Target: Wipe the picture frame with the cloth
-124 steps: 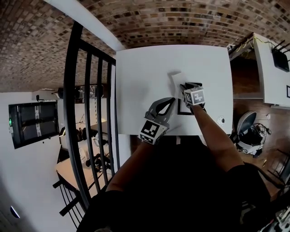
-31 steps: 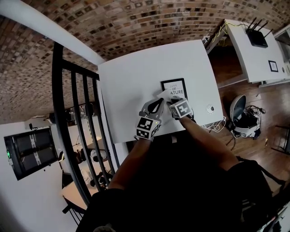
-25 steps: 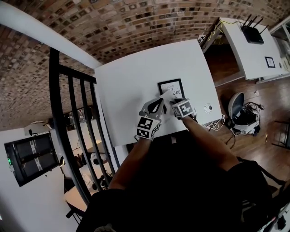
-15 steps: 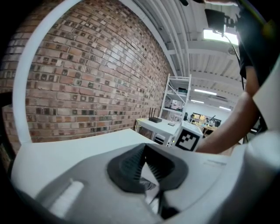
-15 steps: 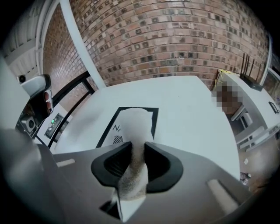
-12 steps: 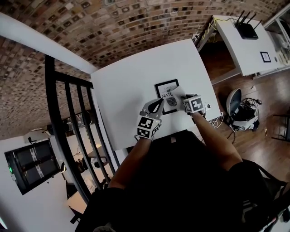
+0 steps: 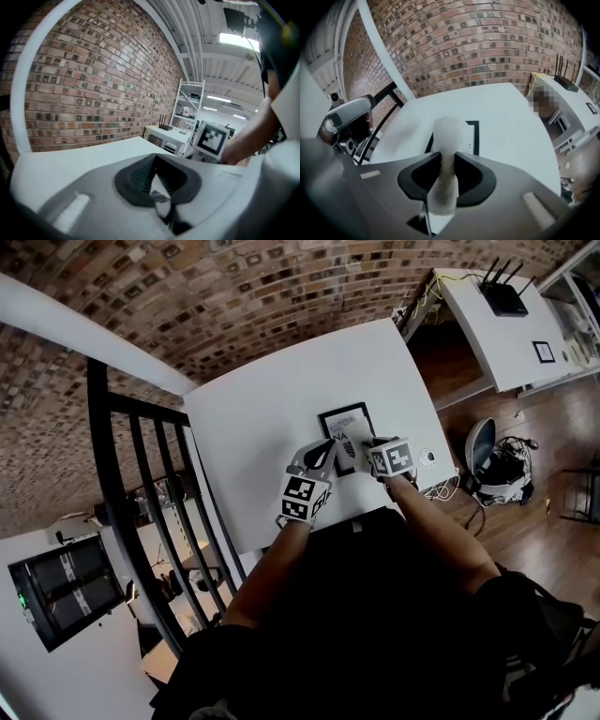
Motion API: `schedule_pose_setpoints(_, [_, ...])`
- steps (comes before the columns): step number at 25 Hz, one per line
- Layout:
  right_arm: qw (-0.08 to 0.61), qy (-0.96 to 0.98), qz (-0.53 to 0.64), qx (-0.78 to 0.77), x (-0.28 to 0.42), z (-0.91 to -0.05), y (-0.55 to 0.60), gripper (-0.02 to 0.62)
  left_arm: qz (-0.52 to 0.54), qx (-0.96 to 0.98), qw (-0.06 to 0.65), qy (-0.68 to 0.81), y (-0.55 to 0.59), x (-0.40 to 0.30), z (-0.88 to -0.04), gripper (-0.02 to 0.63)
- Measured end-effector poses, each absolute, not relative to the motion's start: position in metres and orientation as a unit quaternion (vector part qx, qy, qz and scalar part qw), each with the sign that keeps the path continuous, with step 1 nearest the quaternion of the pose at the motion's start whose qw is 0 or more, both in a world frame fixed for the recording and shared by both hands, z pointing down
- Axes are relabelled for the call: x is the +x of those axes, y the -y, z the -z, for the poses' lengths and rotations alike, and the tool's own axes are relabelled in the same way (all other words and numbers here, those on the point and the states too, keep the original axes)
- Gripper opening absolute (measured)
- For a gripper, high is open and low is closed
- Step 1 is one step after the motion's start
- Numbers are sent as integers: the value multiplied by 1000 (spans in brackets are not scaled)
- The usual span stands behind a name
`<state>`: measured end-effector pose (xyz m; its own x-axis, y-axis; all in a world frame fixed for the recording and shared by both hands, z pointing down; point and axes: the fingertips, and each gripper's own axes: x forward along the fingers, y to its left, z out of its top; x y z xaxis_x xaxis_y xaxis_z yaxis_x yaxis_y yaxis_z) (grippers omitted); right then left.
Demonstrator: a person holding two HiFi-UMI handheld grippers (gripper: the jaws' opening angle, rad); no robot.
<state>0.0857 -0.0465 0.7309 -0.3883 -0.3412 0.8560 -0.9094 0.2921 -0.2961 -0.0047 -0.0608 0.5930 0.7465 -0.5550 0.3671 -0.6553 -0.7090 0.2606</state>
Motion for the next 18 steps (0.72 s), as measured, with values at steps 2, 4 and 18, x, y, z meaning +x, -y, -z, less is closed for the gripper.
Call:
schedule_pose_setpoints(2, [348, 734, -418, 407, 59, -729, 36, 92, -135, 915, 192, 330, 59, -8, -596, 2])
schedule_pose_setpoints(4, [350, 744, -421, 383, 32, -725, 25, 92, -139, 914, 194, 329, 57, -13, -599, 2])
schedule_pose_setpoints(18, [376, 736, -423, 372, 25, -759, -11, 95, -154, 919, 204, 299, 48, -13, -615, 2])
